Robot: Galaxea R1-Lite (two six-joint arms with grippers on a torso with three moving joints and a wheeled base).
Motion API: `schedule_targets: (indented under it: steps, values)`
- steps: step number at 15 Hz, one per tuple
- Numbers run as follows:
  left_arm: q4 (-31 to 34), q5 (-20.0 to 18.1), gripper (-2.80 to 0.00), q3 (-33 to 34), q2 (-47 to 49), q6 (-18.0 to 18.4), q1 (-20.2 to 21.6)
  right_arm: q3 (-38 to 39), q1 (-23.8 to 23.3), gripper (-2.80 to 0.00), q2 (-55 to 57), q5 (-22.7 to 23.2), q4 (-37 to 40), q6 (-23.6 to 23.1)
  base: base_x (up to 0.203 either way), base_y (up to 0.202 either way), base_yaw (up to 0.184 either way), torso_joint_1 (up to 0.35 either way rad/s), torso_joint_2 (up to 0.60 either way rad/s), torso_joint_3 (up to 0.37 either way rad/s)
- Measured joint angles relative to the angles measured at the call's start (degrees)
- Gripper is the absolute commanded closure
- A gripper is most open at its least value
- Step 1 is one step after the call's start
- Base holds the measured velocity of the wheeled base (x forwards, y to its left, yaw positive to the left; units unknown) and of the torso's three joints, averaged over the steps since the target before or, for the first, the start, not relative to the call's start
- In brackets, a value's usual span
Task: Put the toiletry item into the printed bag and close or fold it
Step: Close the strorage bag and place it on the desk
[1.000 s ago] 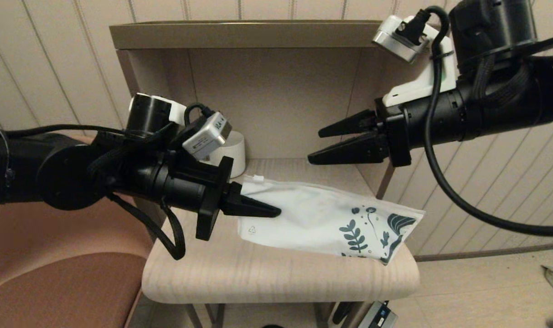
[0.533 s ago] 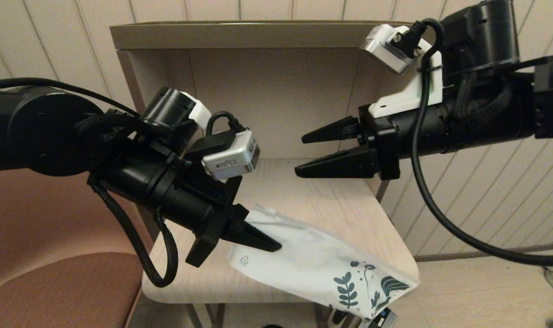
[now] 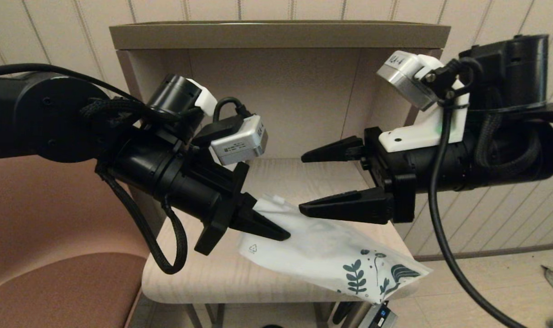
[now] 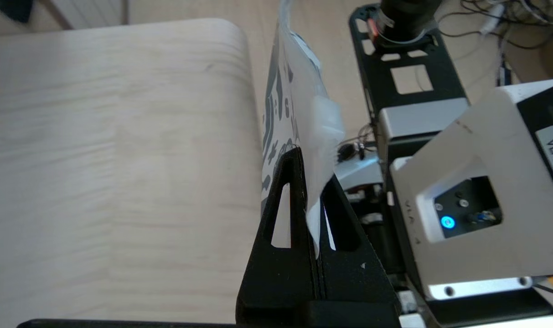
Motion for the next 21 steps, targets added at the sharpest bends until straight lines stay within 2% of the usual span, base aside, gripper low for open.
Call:
schedule_targets:
  steps: [6, 9, 17, 21]
  values:
    - [0.79, -0.11, 0.00, -0.27, 1.03, 0.17, -0.08, 2.90, 2.53, -2.80, -2.37, -0.05, -2.01, -0.48, 0.000, 0.000, 0.000, 0.000, 0.00, 0.000]
    - [2.31, -2.87, 0.00, -0.13, 0.86, 0.15, 0.06, 3.54, 2.84, -2.80, -1.97, 0.24, -2.18, -0.11, 0.000, 0.000, 0.000, 0.000, 0.00, 0.000]
    - [3.15, -4.20, 0.00, -0.76, 0.42, 0.13, 0.36, 6.16, 5.38, -2.80, -0.34, 0.44, -7.92, 0.27, 0.000, 0.000, 0.000, 0.000, 0.00, 0.000]
    - [3.26, -4.83, 0.00, -0.95, 0.35, -0.03, 0.34, 5.67, 6.23, -2.80, 0.03, 0.44, -10.24, 3.39, 0.000, 0.000, 0.000, 0.000, 0.00, 0.000]
